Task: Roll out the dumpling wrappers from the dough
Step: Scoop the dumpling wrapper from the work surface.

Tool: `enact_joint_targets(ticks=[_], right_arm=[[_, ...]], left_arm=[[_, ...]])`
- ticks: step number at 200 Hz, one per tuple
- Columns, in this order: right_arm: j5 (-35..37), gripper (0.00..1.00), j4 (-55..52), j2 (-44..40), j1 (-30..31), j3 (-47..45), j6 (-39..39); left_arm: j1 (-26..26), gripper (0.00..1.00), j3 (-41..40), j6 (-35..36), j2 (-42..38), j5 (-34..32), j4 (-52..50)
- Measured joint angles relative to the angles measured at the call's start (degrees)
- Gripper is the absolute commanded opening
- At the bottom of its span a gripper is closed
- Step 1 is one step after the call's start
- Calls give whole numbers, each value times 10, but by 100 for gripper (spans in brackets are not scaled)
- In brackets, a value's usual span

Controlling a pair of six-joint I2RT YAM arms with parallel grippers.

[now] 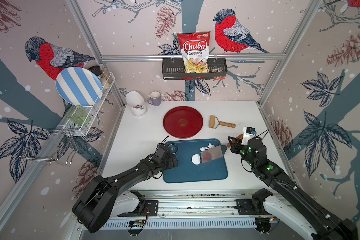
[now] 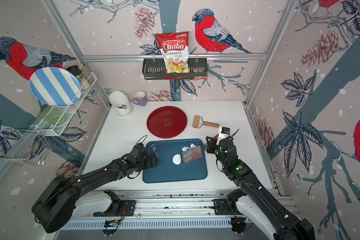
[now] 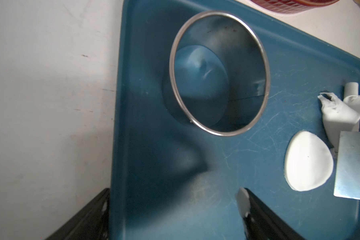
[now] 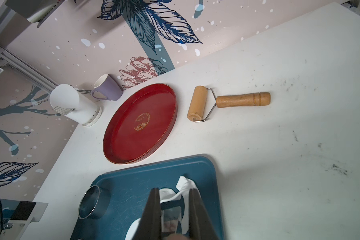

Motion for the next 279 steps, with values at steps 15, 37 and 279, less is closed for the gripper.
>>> enact_joint_targets(ticks=[15, 37, 279], right_arm=[[0, 0, 0, 3, 0, -6, 0], [0, 0, 3, 11, 0, -17, 1], [-49, 0, 75, 26, -4, -31, 45]], left_arm=[[0, 95, 0, 0, 0, 0, 0], [0, 95, 0, 0, 0, 0, 0], [0, 95, 2, -2, 3, 1, 2]])
